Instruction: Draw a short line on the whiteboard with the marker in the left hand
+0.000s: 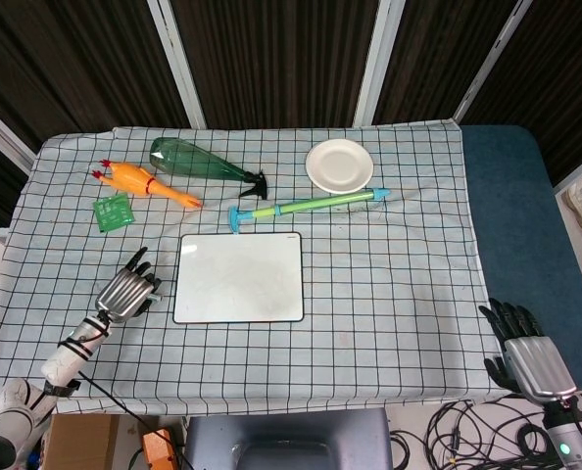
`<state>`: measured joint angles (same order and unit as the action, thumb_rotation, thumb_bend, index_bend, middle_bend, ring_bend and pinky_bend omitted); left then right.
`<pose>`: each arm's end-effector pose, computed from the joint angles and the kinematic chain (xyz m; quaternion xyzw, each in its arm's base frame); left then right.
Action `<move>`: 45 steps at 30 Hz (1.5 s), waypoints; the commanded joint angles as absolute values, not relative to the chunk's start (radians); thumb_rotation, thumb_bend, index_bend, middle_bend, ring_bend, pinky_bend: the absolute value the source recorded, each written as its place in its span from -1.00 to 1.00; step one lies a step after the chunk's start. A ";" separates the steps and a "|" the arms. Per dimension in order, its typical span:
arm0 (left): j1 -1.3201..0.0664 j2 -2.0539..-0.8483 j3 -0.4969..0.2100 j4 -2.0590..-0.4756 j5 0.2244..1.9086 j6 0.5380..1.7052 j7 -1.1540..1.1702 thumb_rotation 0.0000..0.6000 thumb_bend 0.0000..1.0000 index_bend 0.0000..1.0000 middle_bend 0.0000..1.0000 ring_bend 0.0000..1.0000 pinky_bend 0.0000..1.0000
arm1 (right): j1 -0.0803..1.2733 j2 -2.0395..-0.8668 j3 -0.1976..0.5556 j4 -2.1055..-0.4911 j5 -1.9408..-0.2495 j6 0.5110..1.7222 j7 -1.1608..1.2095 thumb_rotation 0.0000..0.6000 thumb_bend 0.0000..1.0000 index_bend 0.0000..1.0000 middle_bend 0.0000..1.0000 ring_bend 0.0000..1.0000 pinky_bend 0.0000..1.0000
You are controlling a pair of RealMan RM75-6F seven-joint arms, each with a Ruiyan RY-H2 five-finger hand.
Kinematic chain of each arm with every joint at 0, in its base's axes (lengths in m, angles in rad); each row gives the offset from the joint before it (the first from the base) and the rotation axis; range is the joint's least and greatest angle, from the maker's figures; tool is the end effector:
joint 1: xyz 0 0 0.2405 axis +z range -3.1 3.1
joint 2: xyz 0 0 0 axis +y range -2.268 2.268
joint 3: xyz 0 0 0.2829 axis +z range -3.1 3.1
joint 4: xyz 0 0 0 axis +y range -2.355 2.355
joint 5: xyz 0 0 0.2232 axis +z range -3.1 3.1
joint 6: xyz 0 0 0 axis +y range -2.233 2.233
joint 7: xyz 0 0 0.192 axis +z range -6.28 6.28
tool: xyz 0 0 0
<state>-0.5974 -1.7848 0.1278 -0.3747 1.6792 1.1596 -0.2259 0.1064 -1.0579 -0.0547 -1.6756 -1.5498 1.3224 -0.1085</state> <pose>-0.3339 0.4174 -0.0227 -0.8253 -0.1639 -0.2645 0.4712 -0.3420 -0.2086 0.1242 0.6820 -0.4081 0.2898 0.5332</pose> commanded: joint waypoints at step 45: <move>-0.714 -1.968 -0.099 -0.462 1.546 1.440 -0.807 1.00 0.16 0.51 0.46 0.22 0.42 | 0.115 -1.058 -0.056 -1.674 -1.537 1.298 -0.115 1.00 -0.34 -1.00 -1.00 -1.00 -0.84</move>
<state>-0.7090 -1.9623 -0.0931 -0.4571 1.5508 1.4438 -0.8019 0.1142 -1.0585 -0.0560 -1.6745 -1.5370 1.2985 -0.1153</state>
